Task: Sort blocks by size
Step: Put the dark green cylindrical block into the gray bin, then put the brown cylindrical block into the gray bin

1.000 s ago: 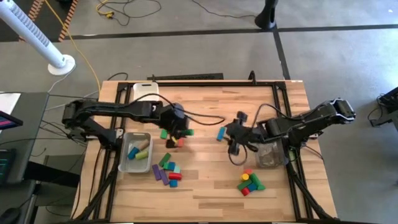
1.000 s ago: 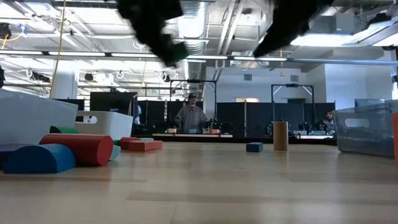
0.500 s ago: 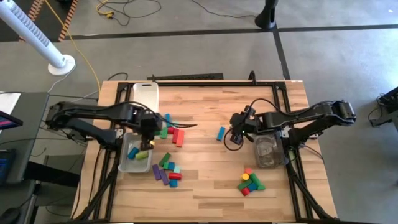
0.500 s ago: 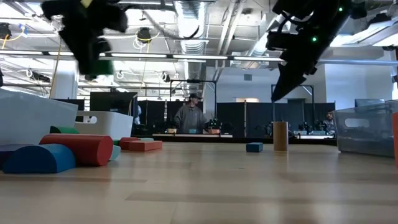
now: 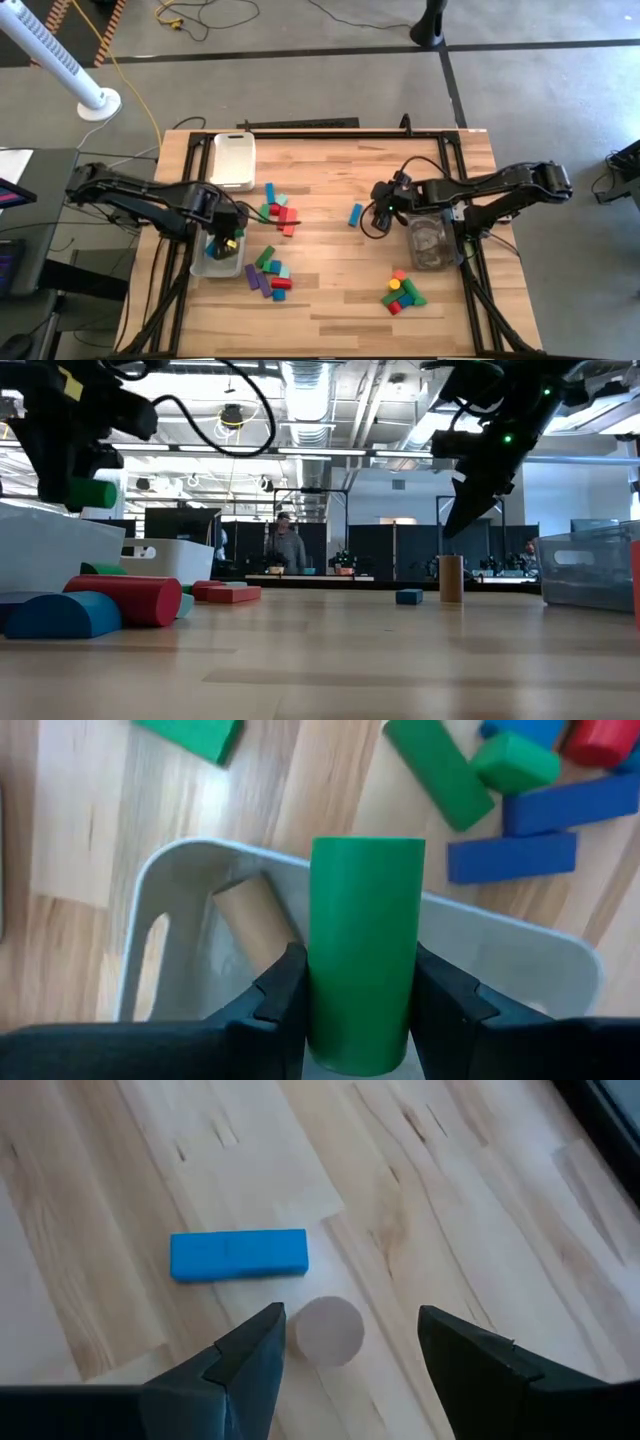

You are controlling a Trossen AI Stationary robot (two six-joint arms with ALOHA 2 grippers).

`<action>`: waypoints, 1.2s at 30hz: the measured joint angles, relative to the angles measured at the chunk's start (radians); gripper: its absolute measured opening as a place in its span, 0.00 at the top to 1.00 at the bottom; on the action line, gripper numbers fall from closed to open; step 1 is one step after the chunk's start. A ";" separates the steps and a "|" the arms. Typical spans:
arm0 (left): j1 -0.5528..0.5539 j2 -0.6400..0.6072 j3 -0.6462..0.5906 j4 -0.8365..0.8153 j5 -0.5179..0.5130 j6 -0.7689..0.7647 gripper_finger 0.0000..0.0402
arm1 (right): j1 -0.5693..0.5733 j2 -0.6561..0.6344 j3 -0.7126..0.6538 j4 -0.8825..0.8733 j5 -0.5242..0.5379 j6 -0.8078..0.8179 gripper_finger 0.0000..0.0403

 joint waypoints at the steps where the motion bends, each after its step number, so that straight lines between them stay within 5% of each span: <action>1: -0.009 0.000 0.000 -0.001 0.000 -0.010 0.69 | -0.009 0.000 0.000 0.003 -0.011 -0.007 0.36; 17: -0.036 0.001 -0.139 0.105 0.006 -0.089 0.52 | -0.064 0.000 0.000 0.006 -0.094 -0.018 0.36; 36: -0.036 0.001 -0.139 0.148 0.006 -0.046 0.50 | -0.090 0.147 0.001 0.066 -0.129 -0.044 0.36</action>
